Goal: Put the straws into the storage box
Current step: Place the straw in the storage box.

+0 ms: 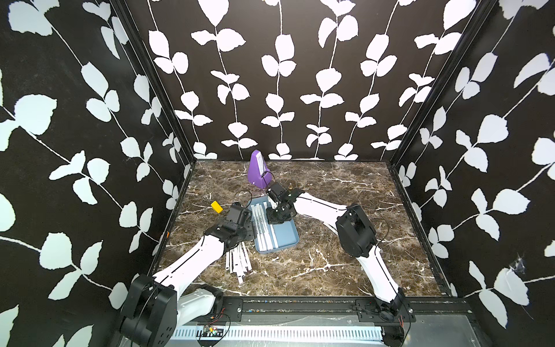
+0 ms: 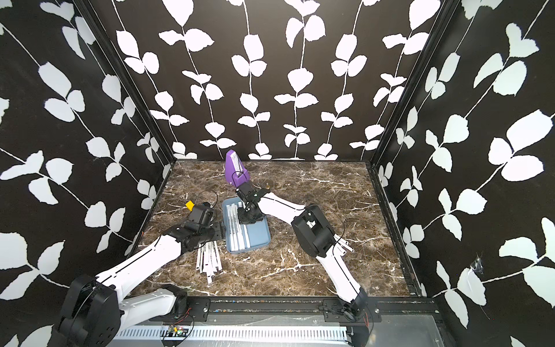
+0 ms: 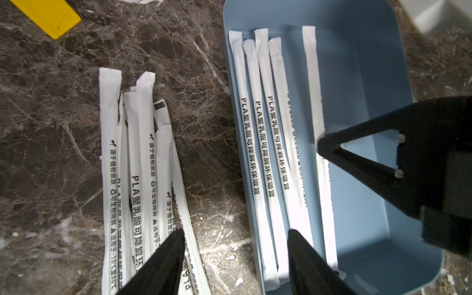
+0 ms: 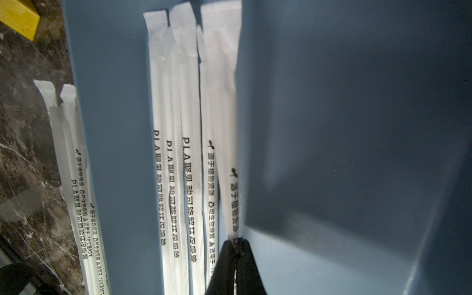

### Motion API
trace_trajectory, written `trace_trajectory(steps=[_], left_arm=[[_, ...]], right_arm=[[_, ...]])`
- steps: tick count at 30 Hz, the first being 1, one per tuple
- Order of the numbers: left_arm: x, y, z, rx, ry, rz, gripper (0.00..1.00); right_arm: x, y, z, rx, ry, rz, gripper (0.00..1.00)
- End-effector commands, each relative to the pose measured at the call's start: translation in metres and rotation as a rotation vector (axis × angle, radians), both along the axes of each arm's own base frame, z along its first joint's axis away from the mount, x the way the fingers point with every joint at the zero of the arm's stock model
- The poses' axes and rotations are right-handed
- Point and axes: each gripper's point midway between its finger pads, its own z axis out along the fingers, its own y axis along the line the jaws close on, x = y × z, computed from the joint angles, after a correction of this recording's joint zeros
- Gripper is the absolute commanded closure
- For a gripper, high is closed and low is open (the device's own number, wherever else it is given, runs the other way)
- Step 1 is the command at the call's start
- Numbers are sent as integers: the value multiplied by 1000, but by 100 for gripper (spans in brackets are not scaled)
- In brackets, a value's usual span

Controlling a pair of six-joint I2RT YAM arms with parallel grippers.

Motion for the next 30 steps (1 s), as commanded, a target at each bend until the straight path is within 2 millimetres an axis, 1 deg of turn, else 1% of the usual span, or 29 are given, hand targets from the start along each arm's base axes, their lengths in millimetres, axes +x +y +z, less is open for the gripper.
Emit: trace_trajectory(steps=[1,7,13,17,19,21,23,26,27,29,30], left_arm=[[-4,1,-3,5,19,-10,35],[-5,2,-3,6,23,-6,36],[-8,3,-5,8,27,-3,38],[-8,7,-4,21,26,5,39],[-9,9,-4,33,32,9,40],[-10,11,-6,45,45,13,42],[-12,13,-7,56,58,17,44],[-16,18,-12,81,94,30,52],[-18,19,-15,88,108,29,55],[-19,18,-23,93,137,21,61],[-19,18,-27,103,154,21,63]], right_arm=[[-1,7,-8,13,27,-30,92],[4,8,-13,6,26,-59,92],[3,7,-19,-13,33,-53,91],[5,6,-12,-11,19,-49,86],[5,7,-5,-8,11,-44,84],[7,7,6,2,-2,-44,79],[9,5,23,16,-22,-50,75],[12,-3,56,56,-63,-64,69],[11,-5,64,68,-76,-66,68],[8,-11,76,88,-93,-65,68],[4,-16,77,84,-93,-62,67]])
